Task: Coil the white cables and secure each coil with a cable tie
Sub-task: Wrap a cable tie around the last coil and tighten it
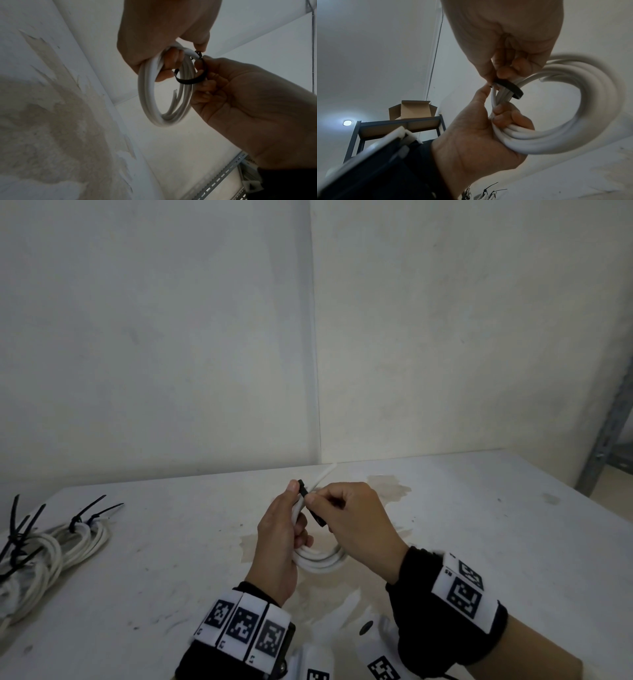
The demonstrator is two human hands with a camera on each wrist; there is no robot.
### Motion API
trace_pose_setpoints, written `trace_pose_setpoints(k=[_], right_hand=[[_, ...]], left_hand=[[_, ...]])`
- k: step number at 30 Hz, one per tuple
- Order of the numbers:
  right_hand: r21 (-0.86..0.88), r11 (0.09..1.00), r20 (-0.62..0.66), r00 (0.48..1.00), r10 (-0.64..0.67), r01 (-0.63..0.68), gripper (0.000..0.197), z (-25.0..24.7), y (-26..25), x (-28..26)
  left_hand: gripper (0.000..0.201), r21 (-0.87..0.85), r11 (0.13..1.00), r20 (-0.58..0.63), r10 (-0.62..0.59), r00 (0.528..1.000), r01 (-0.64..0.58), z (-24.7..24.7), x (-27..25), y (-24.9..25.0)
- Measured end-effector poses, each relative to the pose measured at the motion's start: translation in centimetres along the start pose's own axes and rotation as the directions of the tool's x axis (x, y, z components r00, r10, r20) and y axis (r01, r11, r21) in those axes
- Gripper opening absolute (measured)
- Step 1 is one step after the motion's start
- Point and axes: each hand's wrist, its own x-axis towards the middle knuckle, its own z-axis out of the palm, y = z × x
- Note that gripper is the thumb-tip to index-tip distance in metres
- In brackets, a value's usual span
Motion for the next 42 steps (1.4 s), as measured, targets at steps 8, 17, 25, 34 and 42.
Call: trace_pose_setpoints(k=[8, 17, 25, 34, 42], right_hand=[[-0.054, 0.998, -0.036, 0.999, -0.021, 0.019, 0.033, 0.5, -0.2, 0.3], [0.042, 0.999, -0.095, 0.995, 0.022, -0.018, 0.024, 0.9, 0.4, 0.2], [-0.149, 0.983, -0.02, 0.993, -0.115, 0.11, 0.011, 0.7, 1.0, -0.7], [-0.087, 0.989, -0.157, 0.979, -0.131, 0.119, 0.011, 0.2, 0.5, -0.2], [-0.29, 0.952, 0.12, 0.99, -0.07, 0.103, 0.022, -1.5, 0.9, 2.1]], left_hand=[[0.028, 0.007, 0.999, -0.007, 0.047, 0.999, -0.047, 0.2, 0.1, 0.3], [0.025, 0.08, 0.99, -0.017, 0.121, 0.993, -0.119, 0.2, -0.2, 0.0], [0.023, 0.052, 0.993, -0.023, 0.105, 0.994, -0.103, -0.8, 0.0, 0.4], [0.016, 0.134, 0.979, 0.001, 0.152, 0.988, -0.151, -0.9, 0.1, 0.1], [0.014, 0.252, 0.959, 0.113, 0.105, 0.988, -0.131, -1.2, -0.3, 0.1]])
